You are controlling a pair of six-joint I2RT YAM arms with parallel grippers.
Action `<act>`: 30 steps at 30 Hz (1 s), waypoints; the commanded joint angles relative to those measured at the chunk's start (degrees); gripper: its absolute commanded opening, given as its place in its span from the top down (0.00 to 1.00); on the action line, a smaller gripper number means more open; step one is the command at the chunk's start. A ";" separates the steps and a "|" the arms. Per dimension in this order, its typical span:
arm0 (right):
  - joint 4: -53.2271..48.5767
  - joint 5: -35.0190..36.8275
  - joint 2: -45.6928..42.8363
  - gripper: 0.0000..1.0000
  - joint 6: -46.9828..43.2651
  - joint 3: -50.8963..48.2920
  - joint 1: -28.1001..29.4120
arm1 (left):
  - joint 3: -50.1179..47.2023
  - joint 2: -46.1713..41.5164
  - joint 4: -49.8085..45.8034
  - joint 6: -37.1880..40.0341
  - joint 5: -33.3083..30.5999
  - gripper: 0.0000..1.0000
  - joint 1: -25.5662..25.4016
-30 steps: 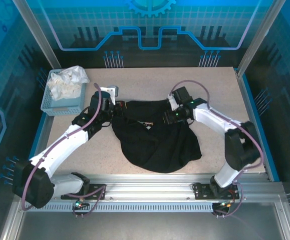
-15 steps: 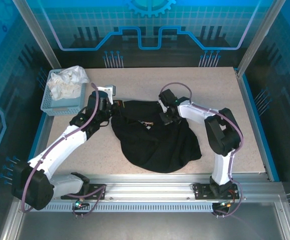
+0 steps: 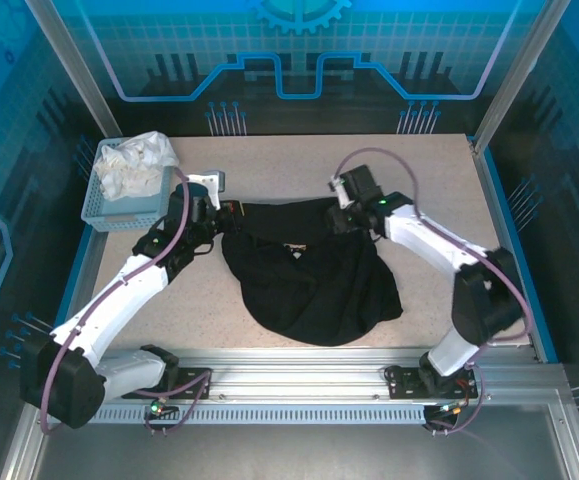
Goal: Fold the inside-out t-shirt
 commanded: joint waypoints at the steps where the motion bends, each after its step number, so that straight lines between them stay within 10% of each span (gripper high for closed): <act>1: -0.24 0.24 6.02 0.48 0.02 -0.23 1.81 | -0.67 -0.45 0.87 -0.40 1.52 1.00 0.41; 11: -3.86 7.50 19.13 0.46 -1.13 6.58 2.42 | -1.39 -0.98 0.47 -0.08 1.60 1.00 0.41; 16: -2.90 7.73 17.77 0.72 -0.53 5.91 0.22 | -2.13 -1.34 0.24 0.54 0.60 1.00 0.49; 22: -0.10 2.64 9.35 1.00 0.89 1.24 -5.88 | -3.54 -2.83 -0.09 1.18 -2.46 1.00 1.45; 30: 7.52 -13.09 -3.74 1.00 5.34 -5.78 -11.99 | -5.16 -2.08 0.35 0.08 -3.45 1.00 1.90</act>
